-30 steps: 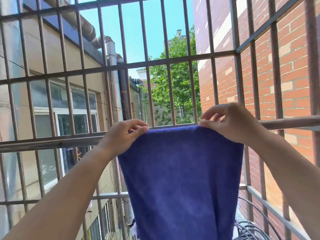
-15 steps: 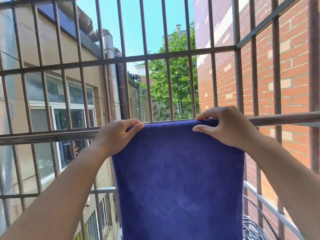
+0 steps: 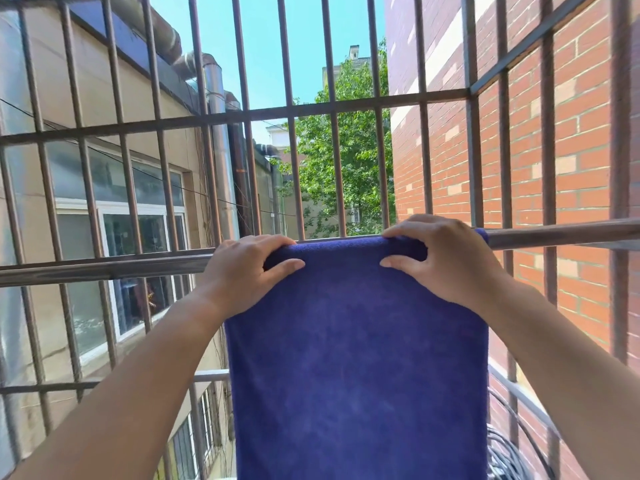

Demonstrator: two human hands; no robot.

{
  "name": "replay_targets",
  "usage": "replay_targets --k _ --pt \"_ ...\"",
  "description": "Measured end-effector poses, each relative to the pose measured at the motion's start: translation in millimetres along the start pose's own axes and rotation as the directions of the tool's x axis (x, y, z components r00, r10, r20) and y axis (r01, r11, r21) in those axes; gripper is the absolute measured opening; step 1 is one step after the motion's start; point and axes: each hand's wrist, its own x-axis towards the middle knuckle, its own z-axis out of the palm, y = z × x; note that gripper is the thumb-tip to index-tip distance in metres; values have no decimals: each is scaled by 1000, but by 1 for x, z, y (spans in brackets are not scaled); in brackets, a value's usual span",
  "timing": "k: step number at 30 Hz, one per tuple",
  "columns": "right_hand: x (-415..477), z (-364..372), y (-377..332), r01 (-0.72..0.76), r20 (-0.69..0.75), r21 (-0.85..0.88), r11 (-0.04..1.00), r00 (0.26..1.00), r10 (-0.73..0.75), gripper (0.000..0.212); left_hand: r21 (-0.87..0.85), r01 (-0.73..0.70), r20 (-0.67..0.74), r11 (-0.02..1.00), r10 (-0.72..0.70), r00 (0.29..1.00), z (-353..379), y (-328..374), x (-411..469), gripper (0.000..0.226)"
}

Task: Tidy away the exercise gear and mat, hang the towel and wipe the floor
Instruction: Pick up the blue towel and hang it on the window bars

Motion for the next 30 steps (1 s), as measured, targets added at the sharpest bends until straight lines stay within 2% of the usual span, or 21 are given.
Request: replay_targets --k 3,7,10,20,30 --pt "-2 1 0 -9 9 14 1000 1000 9 32 -54 26 -48 998 -29 998 1 4 -3 52" --pt "2 -2 -2 -32 54 35 999 998 30 37 -91 19 -180 996 -36 983 5 11 -6 26" --pt "6 -3 -3 -42 122 22 999 992 39 41 -113 17 -210 993 -41 977 7 18 -7 20" --pt "4 -6 -9 -69 104 7 998 992 68 32 -40 99 -144 994 -104 984 2 26 -13 27" --pt "-2 -15 -22 -55 89 66 996 995 49 28 -3 119 -59 993 -119 991 -6 38 -27 48"
